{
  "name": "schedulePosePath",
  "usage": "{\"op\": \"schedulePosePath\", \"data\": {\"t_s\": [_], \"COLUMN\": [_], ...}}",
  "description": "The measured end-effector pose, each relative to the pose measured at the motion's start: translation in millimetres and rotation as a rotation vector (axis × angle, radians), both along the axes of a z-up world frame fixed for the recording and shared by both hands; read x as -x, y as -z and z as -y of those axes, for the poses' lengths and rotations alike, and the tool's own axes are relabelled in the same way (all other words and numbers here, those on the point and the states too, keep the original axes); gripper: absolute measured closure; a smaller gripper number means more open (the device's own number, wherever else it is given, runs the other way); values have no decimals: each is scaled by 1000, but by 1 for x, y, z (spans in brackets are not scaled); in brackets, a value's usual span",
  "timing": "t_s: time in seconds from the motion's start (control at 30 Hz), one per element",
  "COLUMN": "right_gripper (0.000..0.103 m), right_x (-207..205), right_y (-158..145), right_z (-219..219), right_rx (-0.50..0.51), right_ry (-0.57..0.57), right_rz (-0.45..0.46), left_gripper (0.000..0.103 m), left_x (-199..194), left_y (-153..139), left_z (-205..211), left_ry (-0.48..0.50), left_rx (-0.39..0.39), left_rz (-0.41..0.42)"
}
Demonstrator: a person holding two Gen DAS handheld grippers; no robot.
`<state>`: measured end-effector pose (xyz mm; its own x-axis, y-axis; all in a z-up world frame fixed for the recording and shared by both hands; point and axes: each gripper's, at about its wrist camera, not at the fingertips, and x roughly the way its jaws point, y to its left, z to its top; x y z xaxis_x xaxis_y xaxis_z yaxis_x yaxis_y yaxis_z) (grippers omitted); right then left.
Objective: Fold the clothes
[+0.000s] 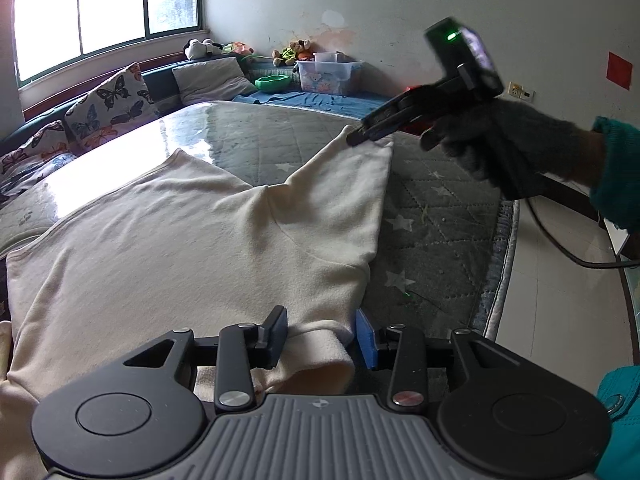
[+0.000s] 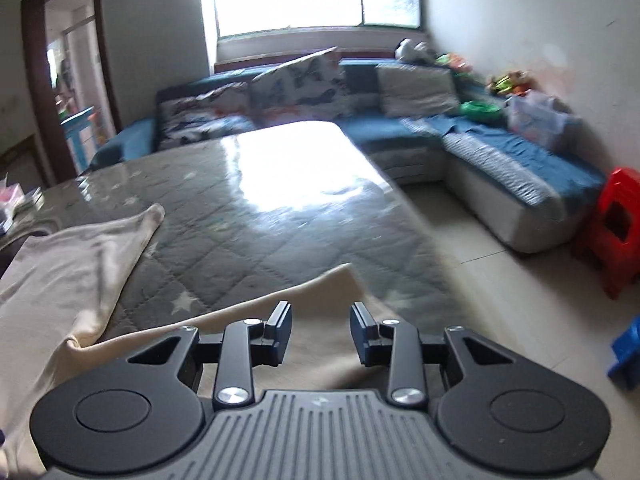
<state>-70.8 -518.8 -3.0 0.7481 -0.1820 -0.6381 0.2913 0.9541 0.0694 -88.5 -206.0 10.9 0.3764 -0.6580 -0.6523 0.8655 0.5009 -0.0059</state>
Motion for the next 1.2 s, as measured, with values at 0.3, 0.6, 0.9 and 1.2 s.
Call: {"op": "schedulePosePath", "data": {"t_s": [0.3, 0.6, 0.9, 1.2], "right_gripper": [71, 65, 54, 52], "right_x": [19, 29, 29, 24], "right_y": [9, -5, 7, -16], "right_z": [14, -3, -10, -39], "right_rx": [68, 121, 59, 91], "right_ry": [110, 86, 62, -69], "right_rz": [-45, -30, -54, -27], "left_gripper": [59, 56, 53, 53], "left_x": [6, -9, 0, -9], "left_y": [0, -10, 1, -22], "left_z": [-5, -25, -27, -50], "left_ry": [26, -108, -72, -130], "left_rx": [38, 81, 65, 114], "left_rz": [-23, -14, -60, 3]}}
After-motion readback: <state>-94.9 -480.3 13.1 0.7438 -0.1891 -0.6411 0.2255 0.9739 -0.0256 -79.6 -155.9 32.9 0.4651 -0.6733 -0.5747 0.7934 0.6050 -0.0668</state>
